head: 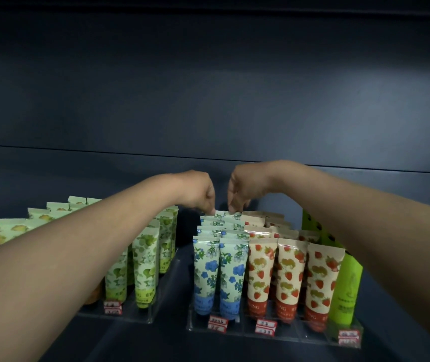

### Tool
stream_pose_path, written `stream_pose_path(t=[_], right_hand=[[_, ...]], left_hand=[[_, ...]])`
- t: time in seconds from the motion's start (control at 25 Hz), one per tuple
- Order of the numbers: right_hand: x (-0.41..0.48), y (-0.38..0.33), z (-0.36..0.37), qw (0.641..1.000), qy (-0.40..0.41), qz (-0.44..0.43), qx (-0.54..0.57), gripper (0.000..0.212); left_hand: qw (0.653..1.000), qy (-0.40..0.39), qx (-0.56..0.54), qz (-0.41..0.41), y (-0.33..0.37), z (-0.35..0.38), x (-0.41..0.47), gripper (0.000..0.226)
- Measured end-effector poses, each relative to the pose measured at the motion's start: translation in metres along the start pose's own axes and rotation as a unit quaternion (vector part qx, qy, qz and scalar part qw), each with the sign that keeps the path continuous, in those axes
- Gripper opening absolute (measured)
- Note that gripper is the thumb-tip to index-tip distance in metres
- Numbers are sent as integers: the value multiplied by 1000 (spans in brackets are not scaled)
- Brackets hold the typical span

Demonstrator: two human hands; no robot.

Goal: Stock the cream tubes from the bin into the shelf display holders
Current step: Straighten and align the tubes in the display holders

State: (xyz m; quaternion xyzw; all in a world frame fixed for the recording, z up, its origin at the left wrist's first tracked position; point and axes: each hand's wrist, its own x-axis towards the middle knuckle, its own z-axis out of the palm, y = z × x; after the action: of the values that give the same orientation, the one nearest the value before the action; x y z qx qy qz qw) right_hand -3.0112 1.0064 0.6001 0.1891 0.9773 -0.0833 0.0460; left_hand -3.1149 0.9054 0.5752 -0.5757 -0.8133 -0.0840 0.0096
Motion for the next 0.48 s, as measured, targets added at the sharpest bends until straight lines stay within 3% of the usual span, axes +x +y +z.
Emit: stream_pose_path(t=[0.48], right_hand=[[-4, -3, 3, 1000, 5, 4, -19, 21]], left_hand=[[1000, 3, 27, 8, -2, 1, -3, 21]])
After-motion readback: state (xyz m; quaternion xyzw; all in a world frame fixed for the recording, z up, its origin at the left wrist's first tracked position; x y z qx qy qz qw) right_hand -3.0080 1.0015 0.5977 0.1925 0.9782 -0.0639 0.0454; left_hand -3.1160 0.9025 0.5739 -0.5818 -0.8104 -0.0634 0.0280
